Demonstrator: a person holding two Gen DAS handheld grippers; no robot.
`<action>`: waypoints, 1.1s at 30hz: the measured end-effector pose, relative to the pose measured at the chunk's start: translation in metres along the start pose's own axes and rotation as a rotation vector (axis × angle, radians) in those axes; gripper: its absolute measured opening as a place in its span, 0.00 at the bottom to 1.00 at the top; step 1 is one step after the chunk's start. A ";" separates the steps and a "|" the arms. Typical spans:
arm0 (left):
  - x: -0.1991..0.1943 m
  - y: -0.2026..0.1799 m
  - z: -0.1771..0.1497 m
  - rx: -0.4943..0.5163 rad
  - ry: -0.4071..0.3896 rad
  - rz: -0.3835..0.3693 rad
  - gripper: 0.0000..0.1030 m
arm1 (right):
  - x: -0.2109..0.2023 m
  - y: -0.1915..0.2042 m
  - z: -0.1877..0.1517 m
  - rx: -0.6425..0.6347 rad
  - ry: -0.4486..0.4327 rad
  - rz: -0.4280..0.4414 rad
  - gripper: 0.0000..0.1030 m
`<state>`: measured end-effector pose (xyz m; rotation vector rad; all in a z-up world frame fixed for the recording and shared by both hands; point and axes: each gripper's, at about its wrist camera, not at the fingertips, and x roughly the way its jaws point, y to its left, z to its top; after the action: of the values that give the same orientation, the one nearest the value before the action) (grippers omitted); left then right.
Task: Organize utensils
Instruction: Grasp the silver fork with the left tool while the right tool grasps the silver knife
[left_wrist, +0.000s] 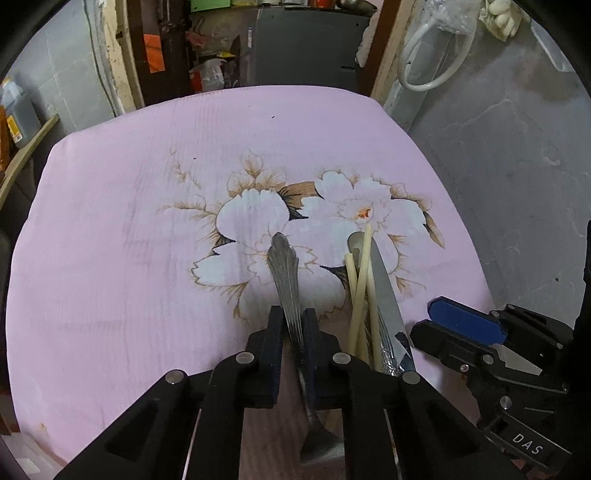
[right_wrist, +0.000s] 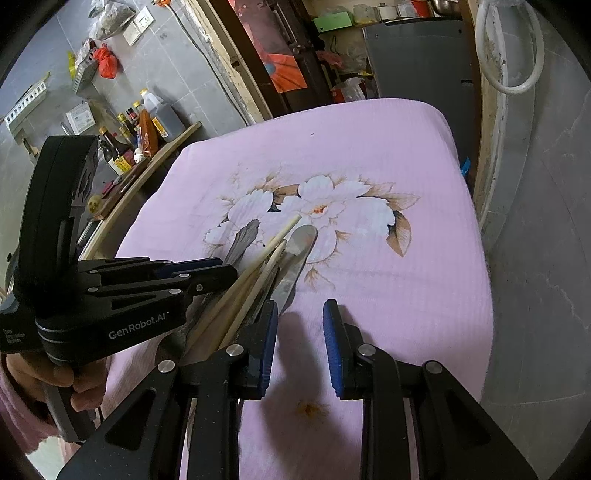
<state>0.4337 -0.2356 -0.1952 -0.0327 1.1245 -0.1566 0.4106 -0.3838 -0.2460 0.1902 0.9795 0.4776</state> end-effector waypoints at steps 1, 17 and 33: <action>-0.001 0.001 -0.001 -0.010 0.000 0.003 0.08 | 0.001 0.000 0.001 0.000 0.006 0.003 0.22; -0.016 0.043 -0.036 -0.215 -0.016 -0.028 0.08 | 0.029 0.003 0.009 0.107 0.108 0.126 0.10; -0.029 0.028 -0.043 -0.189 -0.004 -0.050 0.08 | -0.006 0.020 -0.016 0.116 0.137 0.030 0.01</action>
<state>0.3857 -0.2014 -0.1912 -0.2288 1.1318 -0.0940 0.3884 -0.3699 -0.2425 0.2794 1.1410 0.4667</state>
